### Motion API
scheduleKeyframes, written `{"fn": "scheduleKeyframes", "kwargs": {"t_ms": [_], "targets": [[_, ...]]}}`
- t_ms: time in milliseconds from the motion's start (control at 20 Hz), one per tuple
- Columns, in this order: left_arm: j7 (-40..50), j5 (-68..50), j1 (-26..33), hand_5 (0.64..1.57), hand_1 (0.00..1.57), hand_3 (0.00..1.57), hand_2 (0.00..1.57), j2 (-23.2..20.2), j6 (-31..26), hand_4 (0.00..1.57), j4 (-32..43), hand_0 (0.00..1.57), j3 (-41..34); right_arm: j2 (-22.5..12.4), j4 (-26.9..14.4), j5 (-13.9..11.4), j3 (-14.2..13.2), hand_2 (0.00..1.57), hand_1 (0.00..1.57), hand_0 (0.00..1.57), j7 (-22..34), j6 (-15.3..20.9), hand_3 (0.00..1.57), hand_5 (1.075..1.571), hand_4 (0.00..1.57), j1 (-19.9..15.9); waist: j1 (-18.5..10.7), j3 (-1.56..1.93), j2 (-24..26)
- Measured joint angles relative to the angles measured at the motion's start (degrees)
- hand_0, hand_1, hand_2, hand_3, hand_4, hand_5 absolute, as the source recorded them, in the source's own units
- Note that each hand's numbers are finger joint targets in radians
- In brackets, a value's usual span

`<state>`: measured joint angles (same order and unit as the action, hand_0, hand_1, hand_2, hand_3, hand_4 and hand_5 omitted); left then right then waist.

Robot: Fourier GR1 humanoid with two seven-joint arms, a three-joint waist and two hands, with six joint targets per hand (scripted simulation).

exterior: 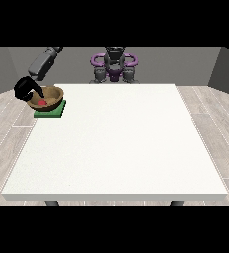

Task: Pick the cup and pour the ball into the bowl, then pick the bowl and place it on the pad

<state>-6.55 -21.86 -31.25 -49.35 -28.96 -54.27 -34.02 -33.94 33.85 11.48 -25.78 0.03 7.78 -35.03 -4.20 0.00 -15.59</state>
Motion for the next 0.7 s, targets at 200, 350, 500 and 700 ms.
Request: {"fn": "scheduleKeyframes", "kwargs": {"t_ms": [200, 350, 500, 700], "targets": [[0.55, -0.77, -0.63, 1.568, 0.00, 0.00, 0.00, -0.12, 0.60, 1.19, -1.18, 0.00, 0.14, -1.38, -1.51, -0.80, 0.11, 0.69, 0.64, 0.64, -2.04, 0.58, 1.01, 1.469, 0.00, -1.43, -0.67, 0.03, -1.76], [-0.42, -0.41, -0.52, 1.568, 0.00, 0.00, 0.00, -0.02, 0.88, 1.21, -1.03, 0.00, 0.38, -1.84, -1.83, -2.25, 2.06, 0.00, 0.00, 0.00, -1.20, -0.71, 0.00, 1.435, 0.00, -1.98, -1.01, -0.03, -2.04], [0.38, -0.64, -0.88, 1.569, 0.00, 0.00, 0.00, -0.17, 1.19, 1.19, -1.04, 0.00, 0.75, -1.89, -2.29, -3.65, 3.86, 0.00, 0.00, 0.00, -0.67, -1.89, 0.00, 1.400, 0.00, -2.37, -1.00, -0.04, -1.47], [2.25, -0.89, 0.72, 1.569, 0.00, 0.00, 0.00, 2.68, 2.47, 1.19, -4.42, 0.00, 2.54, -3.55, -4.33, -4.67, 4.86, 0.00, 0.00, 0.00, 0.50, -4.29, 0.00, 1.383, 0.00, -2.05, -1.47, 0.04, 1.71]]}}
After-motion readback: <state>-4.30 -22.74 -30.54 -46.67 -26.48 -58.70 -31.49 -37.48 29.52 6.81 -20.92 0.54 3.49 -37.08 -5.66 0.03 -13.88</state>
